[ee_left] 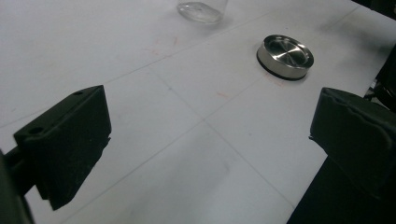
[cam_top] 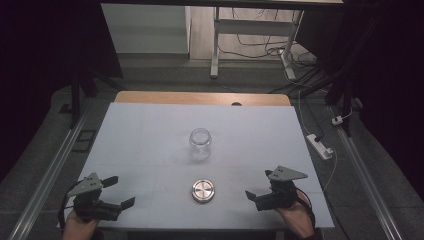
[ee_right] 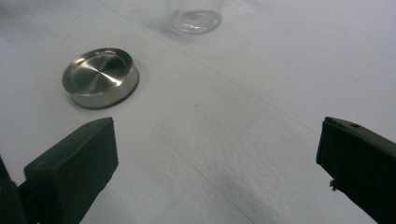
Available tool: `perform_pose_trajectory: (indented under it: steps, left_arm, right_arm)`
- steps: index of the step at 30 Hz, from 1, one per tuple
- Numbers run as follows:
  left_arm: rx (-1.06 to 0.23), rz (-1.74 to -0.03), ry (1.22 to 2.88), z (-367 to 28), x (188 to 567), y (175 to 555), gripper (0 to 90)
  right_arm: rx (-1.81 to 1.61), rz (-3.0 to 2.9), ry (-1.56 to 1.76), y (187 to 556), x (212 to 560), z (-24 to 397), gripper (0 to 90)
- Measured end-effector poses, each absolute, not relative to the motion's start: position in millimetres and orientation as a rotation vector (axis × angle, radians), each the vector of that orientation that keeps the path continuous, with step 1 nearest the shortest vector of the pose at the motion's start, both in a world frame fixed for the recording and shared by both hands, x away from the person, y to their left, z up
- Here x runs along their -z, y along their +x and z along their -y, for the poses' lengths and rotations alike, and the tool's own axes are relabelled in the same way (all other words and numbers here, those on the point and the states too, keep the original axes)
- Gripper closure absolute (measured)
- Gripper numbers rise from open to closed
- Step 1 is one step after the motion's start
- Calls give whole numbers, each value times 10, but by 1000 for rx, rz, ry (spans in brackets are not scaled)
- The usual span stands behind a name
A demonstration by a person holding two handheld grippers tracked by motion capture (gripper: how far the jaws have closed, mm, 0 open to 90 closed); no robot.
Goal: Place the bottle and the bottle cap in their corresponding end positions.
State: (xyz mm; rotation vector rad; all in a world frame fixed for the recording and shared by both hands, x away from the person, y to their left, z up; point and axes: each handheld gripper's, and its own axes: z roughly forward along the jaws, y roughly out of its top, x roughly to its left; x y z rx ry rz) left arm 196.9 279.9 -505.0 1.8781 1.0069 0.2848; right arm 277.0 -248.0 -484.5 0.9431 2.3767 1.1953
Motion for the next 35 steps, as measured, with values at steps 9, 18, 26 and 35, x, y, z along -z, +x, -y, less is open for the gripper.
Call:
perform_pose_trajectory:
  steps: [9, 18, 26, 35]
  left_arm:
    - [-310, -1080, 1849, -2987, 5116, 1812, 0]
    - [-323, -1139, 1856, -3086, 5189, 1742, 0]
    - [-340, -1188, 1887, -3127, 5229, 1690, 0]
    - [-333, -1232, 1913, -3157, 5239, 1666, 1]
  right_arm:
    - [-1171, -2306, 1051, 2680, 4872, 2788, 0]
    - [-1129, -2260, 1141, 2584, 4921, 3026, 0]
    - [-1099, -2255, 1201, 2521, 4961, 3125, 0]
    - [-1059, -2248, 1228, 2493, 4963, 3144, 0]
